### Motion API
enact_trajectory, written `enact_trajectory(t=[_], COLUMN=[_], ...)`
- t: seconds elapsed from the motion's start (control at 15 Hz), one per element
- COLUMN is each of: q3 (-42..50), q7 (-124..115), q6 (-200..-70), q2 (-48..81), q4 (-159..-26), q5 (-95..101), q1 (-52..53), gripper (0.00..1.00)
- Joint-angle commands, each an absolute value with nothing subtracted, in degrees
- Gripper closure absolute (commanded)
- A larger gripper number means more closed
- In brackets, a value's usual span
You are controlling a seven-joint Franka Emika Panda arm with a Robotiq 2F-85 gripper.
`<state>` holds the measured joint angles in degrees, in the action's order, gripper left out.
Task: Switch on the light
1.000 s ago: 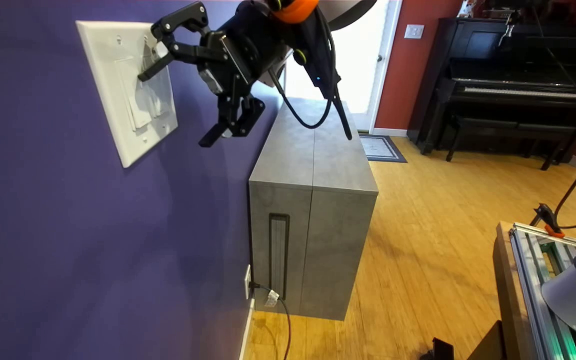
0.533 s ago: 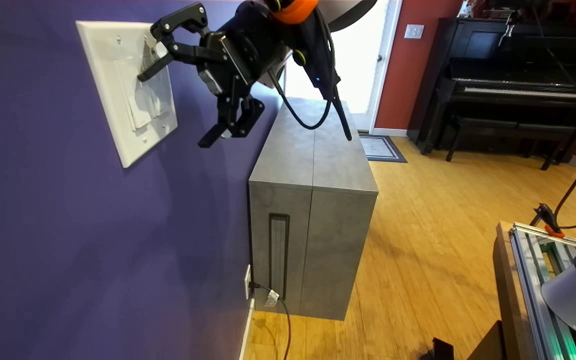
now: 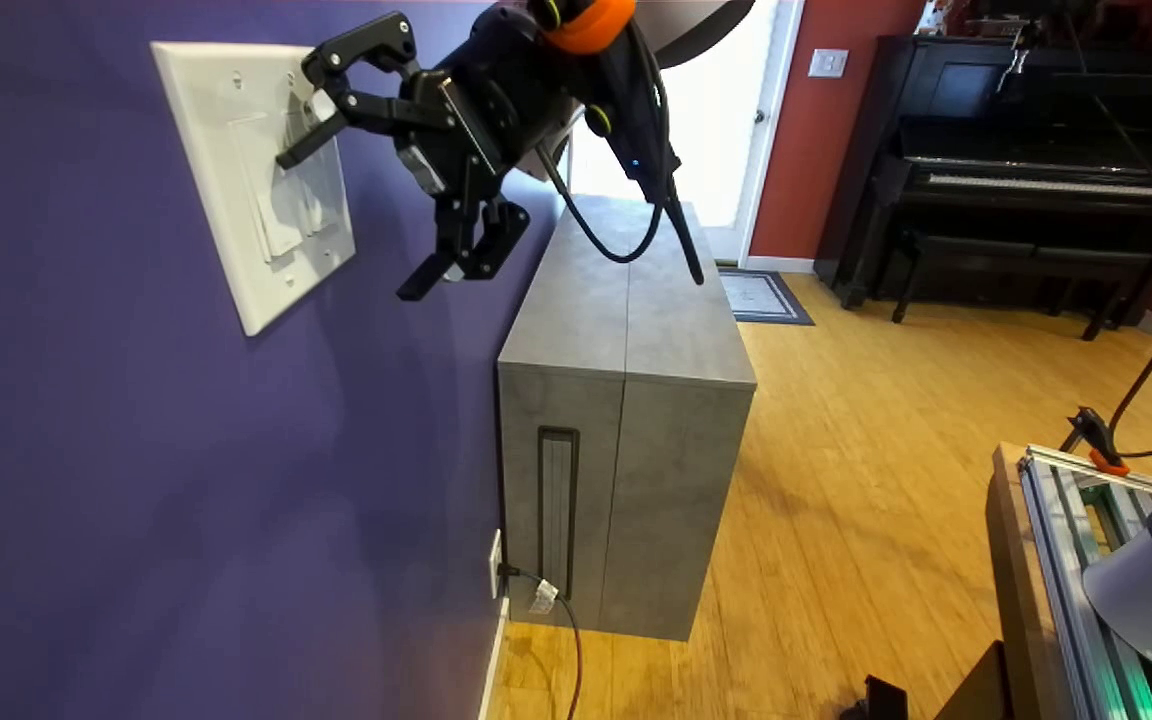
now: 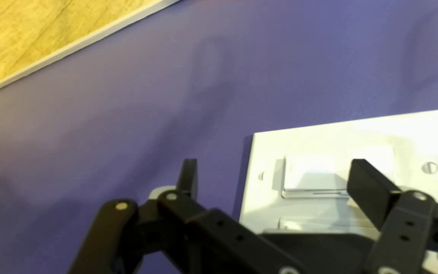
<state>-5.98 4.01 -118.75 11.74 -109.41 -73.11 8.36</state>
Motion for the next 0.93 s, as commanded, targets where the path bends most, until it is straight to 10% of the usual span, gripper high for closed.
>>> enact_trajectory(t=[0.0,0.87], q3=[-6.5,-6.5], q7=[2.8,2.0], q6=[-118.5,-118.0], q2=[12.4,13.3], q4=[-109.1,-108.9], q5=[-74.0,-73.5], q1=[8.2,8.3], gripper=[0.00,0.00])
